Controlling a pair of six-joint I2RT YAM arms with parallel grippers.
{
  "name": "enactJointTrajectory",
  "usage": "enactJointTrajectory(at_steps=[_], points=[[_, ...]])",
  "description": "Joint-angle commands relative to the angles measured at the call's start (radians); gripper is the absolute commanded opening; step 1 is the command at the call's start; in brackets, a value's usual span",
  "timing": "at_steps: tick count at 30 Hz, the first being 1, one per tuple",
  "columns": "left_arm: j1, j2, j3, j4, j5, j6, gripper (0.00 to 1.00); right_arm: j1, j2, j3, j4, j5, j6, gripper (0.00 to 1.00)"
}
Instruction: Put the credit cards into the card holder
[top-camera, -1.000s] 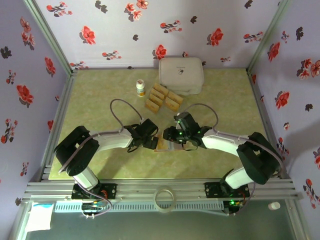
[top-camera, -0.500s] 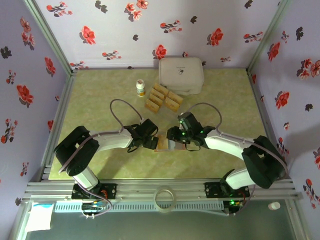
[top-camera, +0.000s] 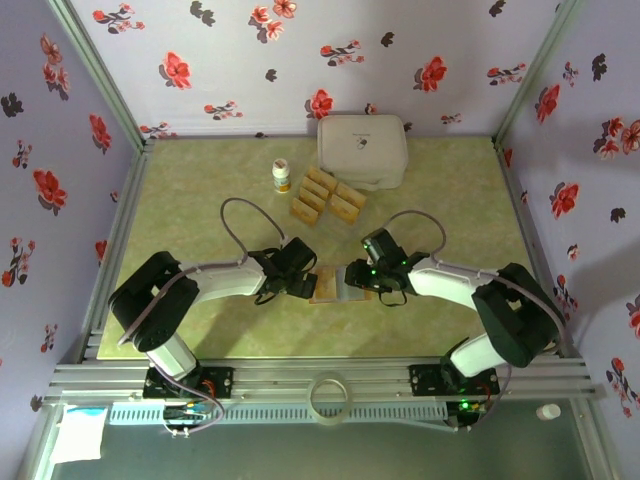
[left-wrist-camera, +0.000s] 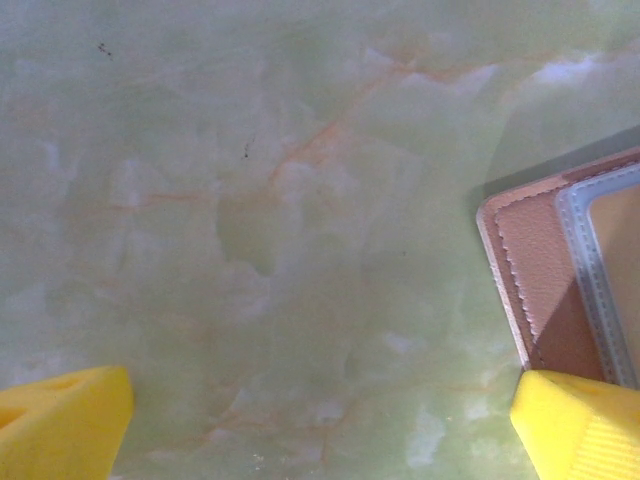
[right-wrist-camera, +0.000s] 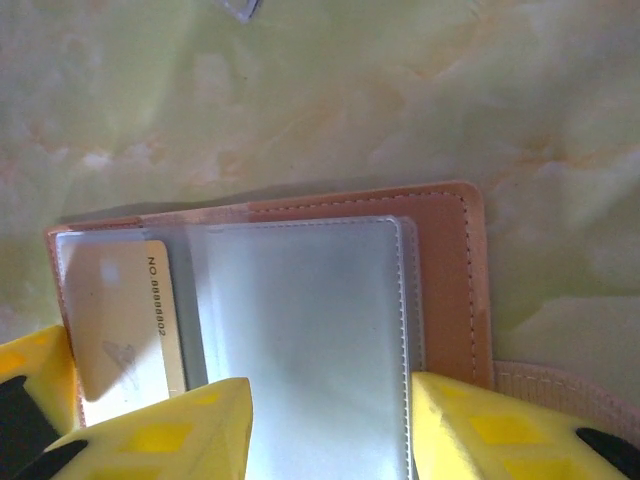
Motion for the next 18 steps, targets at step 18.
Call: enactJointTrajectory(at_steps=[18], points=[[-0.016,0.051,0.011,0.012,0.014,0.004,1.0,-0.004,-0.032,0.003,-0.067,0.055,-0.044,0.46]])
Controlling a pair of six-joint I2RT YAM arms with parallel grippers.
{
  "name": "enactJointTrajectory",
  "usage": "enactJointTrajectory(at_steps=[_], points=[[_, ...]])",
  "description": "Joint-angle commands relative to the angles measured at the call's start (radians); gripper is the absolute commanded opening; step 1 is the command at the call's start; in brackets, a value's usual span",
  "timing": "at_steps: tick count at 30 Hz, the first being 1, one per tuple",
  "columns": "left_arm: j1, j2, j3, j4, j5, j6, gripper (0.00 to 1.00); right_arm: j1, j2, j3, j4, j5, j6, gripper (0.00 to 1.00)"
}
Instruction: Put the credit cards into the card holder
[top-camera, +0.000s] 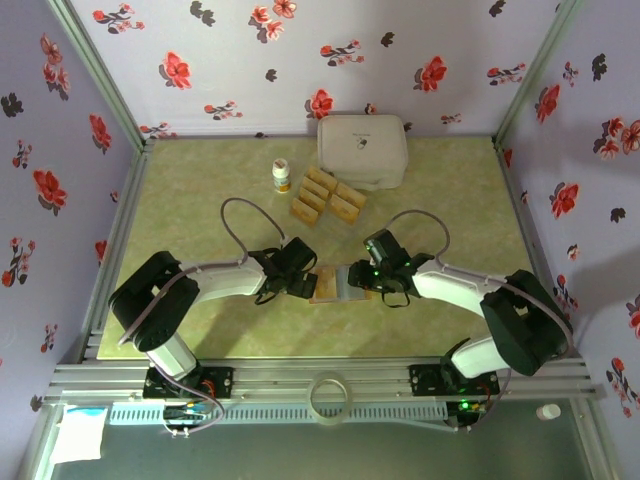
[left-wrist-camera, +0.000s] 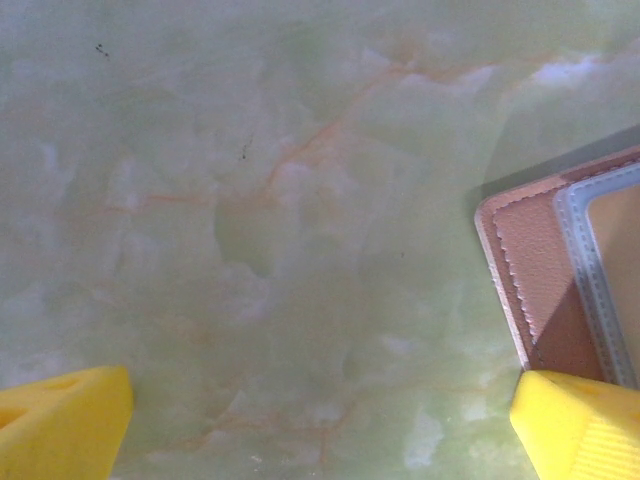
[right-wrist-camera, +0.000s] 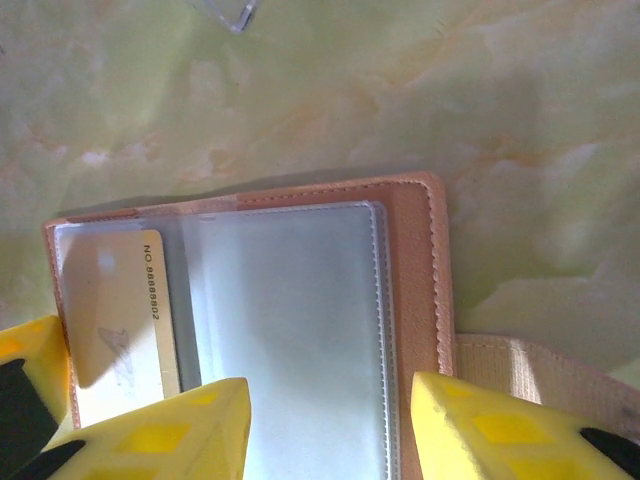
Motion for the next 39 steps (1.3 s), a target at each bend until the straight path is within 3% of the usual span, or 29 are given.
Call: enactJointTrajectory(at_steps=[1,11,31,39], points=[[-0.016,0.049,0.007,0.012,0.015,0.004,1.0,-0.004,0.029,0.012,-0.014,0.016,-0.02,0.46],[-0.016,0.058,0.014,0.013,0.02,0.006,1.0,0.028,0.096,0.031,0.015,-0.011,-0.011,0.44],[-0.016,0.047,-0.005,0.032,0.028,-0.002,1.0,0.119,0.067,0.134,-0.002,-0.026,0.033,0.41],[0.082,-0.113,-0.072,-0.002,-0.02,-0.062,1.0,0.147,0.158,0.183,0.072,-0.068,0.079,0.42]])
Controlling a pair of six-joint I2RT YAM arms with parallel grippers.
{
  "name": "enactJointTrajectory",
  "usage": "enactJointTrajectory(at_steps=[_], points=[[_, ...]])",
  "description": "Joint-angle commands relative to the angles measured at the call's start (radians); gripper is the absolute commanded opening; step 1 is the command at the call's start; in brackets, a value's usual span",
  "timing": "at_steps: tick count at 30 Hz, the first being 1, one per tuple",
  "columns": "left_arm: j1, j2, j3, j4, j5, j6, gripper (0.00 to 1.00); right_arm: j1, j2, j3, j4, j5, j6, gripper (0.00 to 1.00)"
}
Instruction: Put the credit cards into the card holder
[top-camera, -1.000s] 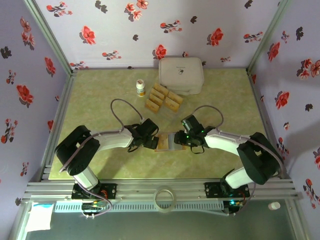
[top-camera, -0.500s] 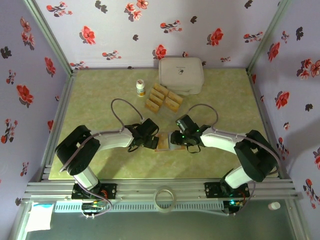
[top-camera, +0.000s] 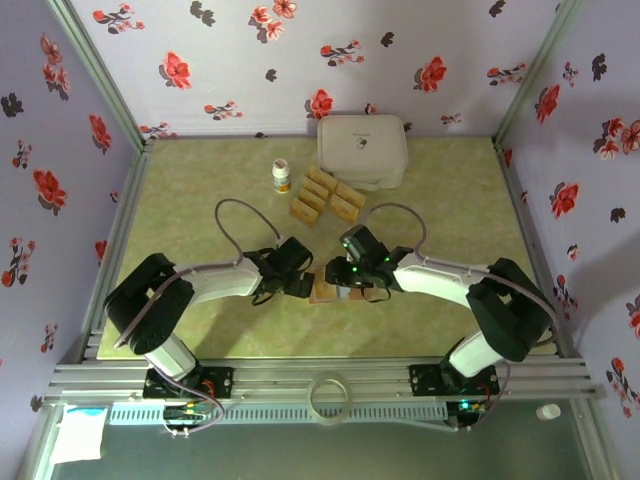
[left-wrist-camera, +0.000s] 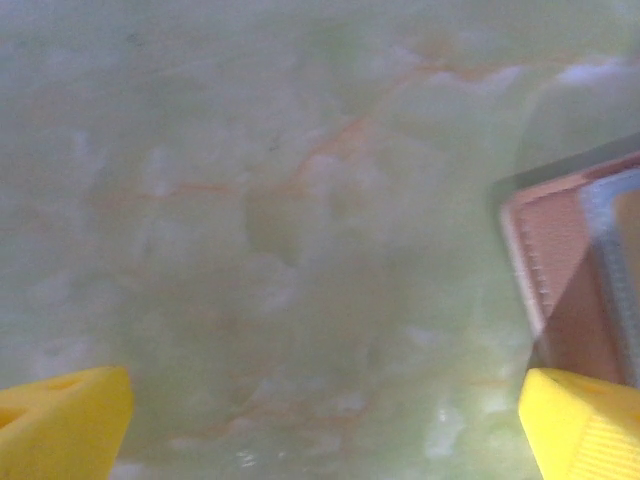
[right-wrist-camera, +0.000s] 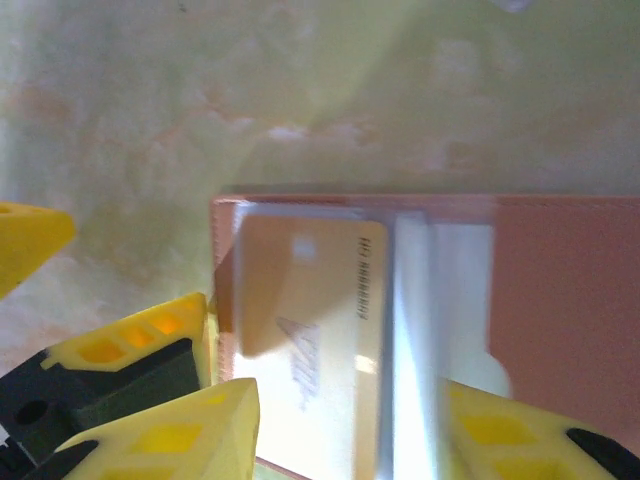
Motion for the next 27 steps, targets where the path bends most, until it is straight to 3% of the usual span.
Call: enactJointTrajectory(at_steps=[1,6,14,17,21,27], points=[[0.062,-0.093,-0.047,-0.007,-0.027,-0.052,1.0,0.022,0.06,0.037,0.058,-0.031,0.038,0.42],[0.133,-0.199,-0.117,-0.01,-0.025,-0.082,1.0,0.046,0.145,0.078,0.107,-0.044,0.066,0.42],[0.144,-0.224,-0.127,-0.029,0.002,-0.052,1.0,0.055,0.202,0.088,0.149,-0.06,0.092,0.42],[0.144,-0.222,-0.124,-0.03,0.011,-0.038,1.0,0.055,0.179,0.087,0.148,-0.063,0.094,0.48],[0.142,-0.216,-0.114,-0.03,0.016,-0.03,1.0,0.056,0.135,0.109,0.139,-0.07,0.082,0.65],[0.142,-0.216,-0.104,-0.019,0.043,-0.021,1.0,0.055,0.089,0.197,0.046,-0.067,0.028,0.67]])
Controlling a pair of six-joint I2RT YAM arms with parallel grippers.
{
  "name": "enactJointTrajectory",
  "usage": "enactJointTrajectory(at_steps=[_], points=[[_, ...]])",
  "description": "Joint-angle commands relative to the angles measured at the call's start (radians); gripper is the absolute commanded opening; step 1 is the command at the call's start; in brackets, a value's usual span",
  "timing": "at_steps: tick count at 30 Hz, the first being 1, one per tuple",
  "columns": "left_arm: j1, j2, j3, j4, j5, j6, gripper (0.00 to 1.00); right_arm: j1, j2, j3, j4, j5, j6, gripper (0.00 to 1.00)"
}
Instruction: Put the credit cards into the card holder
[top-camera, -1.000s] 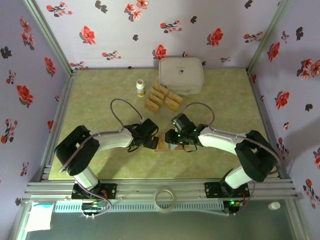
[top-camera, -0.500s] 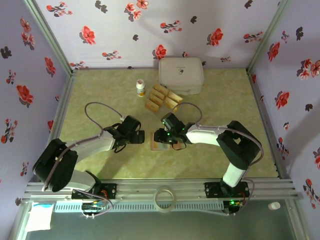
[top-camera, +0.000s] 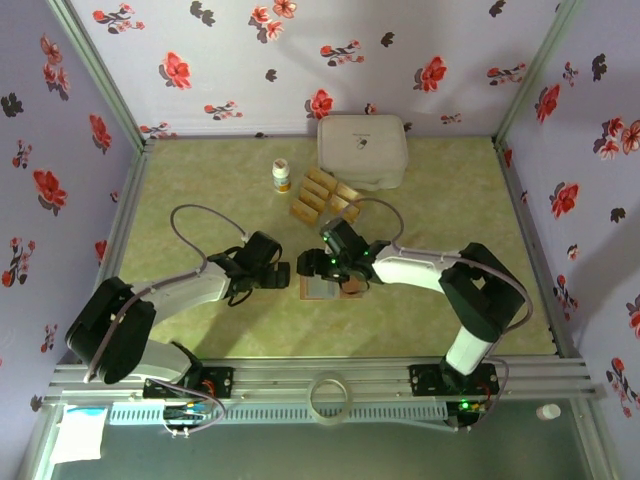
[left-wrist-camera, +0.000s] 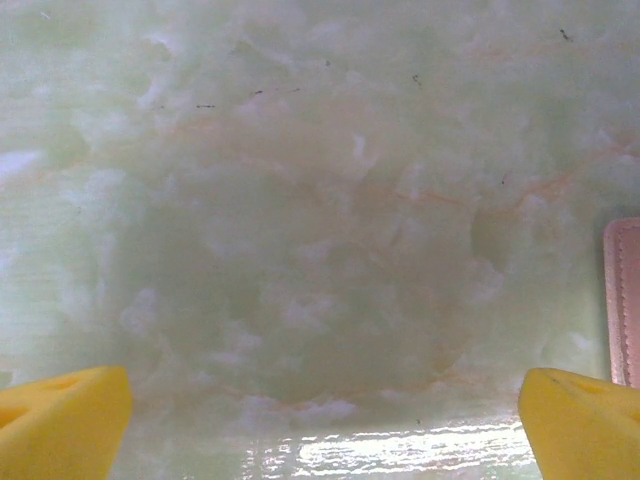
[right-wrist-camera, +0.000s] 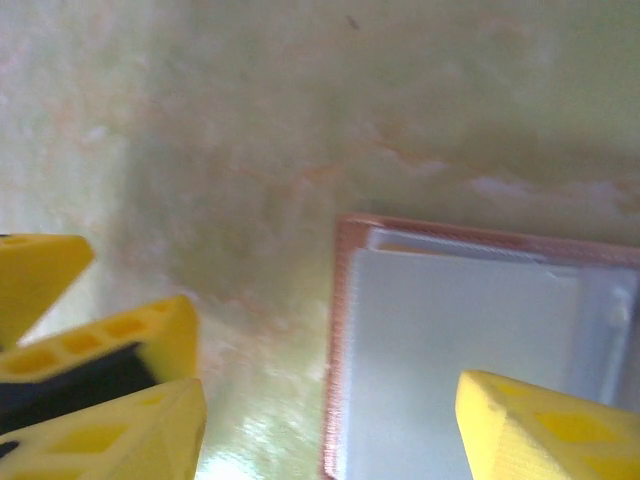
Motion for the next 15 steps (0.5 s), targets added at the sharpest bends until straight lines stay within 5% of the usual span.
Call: enactJointTrajectory(at_steps=[1,4,6,11,15], points=[[0.003,-0.006,0.019,-0.004,0.033,0.032,1.0,0.006,-0.071,0.069,-0.086,0.017,-0.054,0.69],[-0.009,-0.012,0.046,-0.004,0.055,0.06,1.0,-0.008,-0.131,0.114,-0.203,0.089,-0.115,0.78],[-0.027,-0.013,0.07,-0.003,0.062,0.075,1.0,-0.023,-0.169,0.145,-0.296,0.166,-0.16,0.99],[-0.08,0.029,0.14,0.009,0.075,0.091,1.0,-0.105,-0.229,0.195,-0.444,0.308,-0.213,0.99],[-0.113,0.096,0.169,0.02,0.074,0.09,1.0,-0.192,-0.224,0.234,-0.474,0.269,-0.289,0.99]])
